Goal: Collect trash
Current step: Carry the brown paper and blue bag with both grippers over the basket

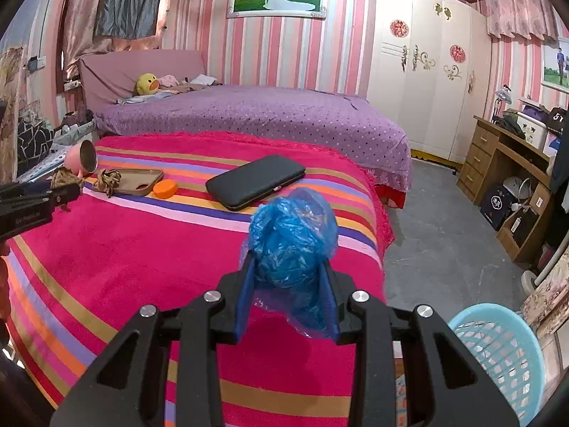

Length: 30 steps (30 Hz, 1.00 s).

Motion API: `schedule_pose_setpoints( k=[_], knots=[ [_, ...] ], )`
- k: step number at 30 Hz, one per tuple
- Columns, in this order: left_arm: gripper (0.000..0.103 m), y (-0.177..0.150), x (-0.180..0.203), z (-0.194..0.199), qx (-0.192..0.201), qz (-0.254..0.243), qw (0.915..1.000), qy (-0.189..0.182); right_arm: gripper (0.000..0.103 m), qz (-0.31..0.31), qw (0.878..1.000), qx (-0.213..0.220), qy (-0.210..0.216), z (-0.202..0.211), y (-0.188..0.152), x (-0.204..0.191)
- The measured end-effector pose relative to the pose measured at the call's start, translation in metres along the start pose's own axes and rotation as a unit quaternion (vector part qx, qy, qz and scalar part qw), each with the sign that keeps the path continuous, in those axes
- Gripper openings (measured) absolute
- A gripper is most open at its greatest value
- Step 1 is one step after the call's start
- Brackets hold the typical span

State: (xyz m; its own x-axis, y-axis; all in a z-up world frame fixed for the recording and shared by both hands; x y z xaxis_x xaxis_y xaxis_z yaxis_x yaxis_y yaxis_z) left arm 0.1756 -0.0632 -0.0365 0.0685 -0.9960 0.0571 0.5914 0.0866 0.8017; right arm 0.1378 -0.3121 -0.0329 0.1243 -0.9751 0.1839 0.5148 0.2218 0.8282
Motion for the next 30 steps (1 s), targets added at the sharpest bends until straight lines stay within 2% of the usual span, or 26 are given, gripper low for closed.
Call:
schedule_pose_setpoints(
  k=[6, 13, 21, 30],
  knots=[
    [0.047, -0.008, 0.033, 0.011, 0.004, -0.009, 0.9999, -0.008, 0.034, -0.034, 0.999, 0.014, 0.000, 0.012, -0.006, 0.032],
    [0.048, -0.019, 0.091, 0.028, 0.021, -0.031, 0.9988, -0.032, 0.034, -0.043, 0.999, 0.018, -0.018, 0.032, -0.019, 0.069],
    [0.048, -0.042, 0.160, 0.038, 0.013, -0.055, 0.9959, -0.070, 0.034, -0.059, 0.997, 0.012, -0.057, 0.055, -0.052, 0.131],
    [0.049, -0.075, 0.248, 0.057, 0.005, -0.092, 0.9890, -0.115, 0.034, -0.093, 0.990, -0.014, -0.109, 0.074, -0.102, 0.209]
  ],
)
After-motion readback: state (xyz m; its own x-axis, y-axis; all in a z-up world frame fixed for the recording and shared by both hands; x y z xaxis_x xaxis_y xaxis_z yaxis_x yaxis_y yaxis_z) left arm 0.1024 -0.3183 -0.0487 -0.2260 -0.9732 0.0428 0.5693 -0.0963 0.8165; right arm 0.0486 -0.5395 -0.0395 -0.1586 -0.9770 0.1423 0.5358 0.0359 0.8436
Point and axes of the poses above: each gripper's, at about its wrist camera, not at the fingertips, and z roughly against the way its jaws point, x to its right, y to its top, the point moved 4 cm from there along -z, roughly the way its jaws point, and after that the axes turned 8 degrees about z, right-handed, at the moved point
